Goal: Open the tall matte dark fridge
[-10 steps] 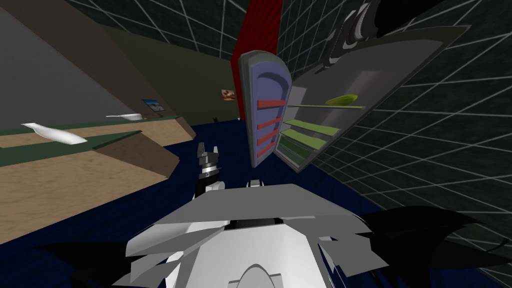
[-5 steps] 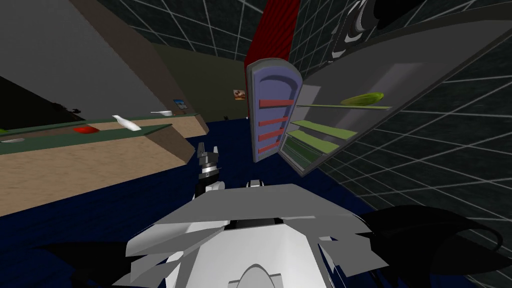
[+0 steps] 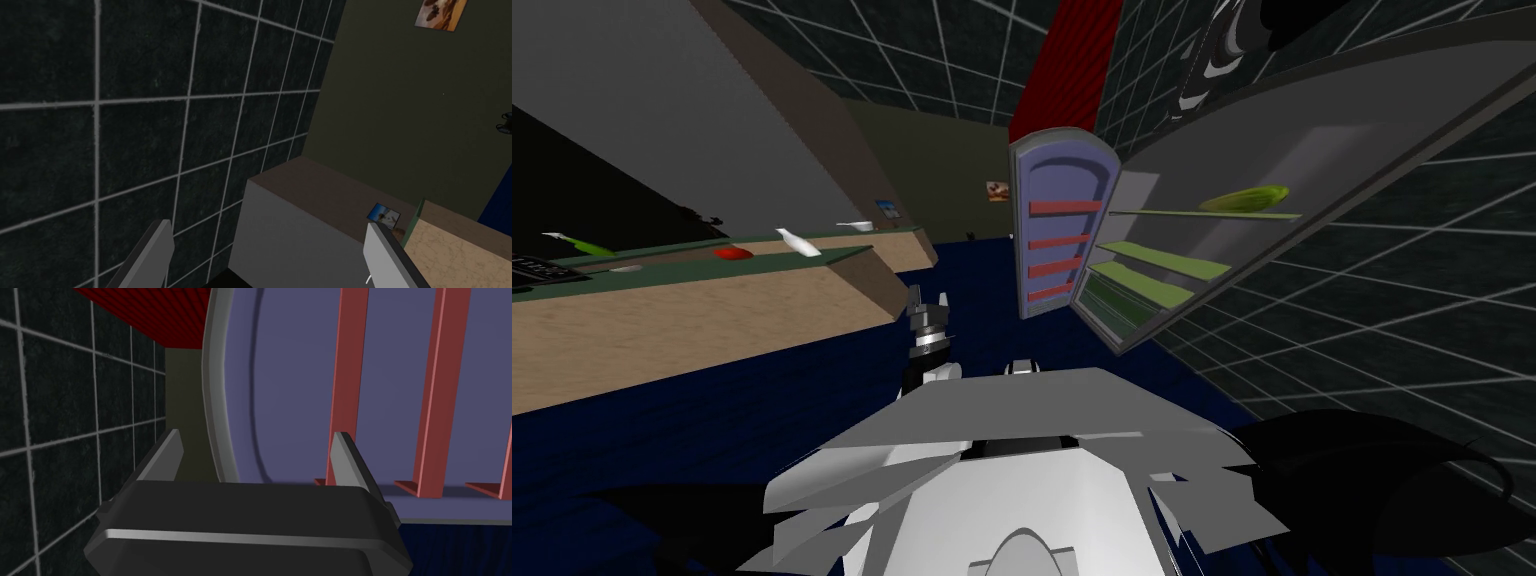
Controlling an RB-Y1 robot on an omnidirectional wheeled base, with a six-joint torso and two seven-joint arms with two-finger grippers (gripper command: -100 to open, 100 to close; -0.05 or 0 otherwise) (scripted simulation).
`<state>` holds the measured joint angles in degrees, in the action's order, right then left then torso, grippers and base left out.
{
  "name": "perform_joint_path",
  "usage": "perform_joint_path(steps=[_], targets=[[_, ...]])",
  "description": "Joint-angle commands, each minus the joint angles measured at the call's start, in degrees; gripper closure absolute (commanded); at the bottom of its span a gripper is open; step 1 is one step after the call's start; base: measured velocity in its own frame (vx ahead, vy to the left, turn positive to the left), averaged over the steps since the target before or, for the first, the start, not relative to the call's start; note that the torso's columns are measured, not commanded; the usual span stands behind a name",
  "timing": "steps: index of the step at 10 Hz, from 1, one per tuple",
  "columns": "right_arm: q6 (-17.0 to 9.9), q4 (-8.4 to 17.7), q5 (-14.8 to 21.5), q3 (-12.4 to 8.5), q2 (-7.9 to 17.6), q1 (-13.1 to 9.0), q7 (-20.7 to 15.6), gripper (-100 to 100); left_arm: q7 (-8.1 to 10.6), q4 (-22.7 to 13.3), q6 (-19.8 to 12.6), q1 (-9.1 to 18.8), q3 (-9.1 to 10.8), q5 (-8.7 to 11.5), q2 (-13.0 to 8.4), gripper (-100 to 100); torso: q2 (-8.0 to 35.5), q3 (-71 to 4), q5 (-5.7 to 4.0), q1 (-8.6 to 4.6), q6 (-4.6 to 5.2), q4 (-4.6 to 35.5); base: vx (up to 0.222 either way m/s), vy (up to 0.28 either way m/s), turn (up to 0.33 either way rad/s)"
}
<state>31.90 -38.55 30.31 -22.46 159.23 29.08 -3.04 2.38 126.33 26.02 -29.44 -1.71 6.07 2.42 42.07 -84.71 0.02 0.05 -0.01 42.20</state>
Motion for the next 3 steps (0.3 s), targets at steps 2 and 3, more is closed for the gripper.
perform_joint_path(steps=[2,3], targets=[[0.0,0.0,0.0,0.0,0.0,0.0,0.0,0,0.0,0.0,0.0,0.0,0.0,0.0,0.0,0,0.2,0.14,-0.02,-0.05,0.01,0.08,0.0,0.0,0.0],[0.0,0.0,0.0,0.0,0.0,0.0,0.0,0,0.0,0.0,0.0,0.0,0.0,0.0,0.0,0,0.25,0.17,-0.02,-0.05,0.02,0.1,0.0,0.0,0.0]])
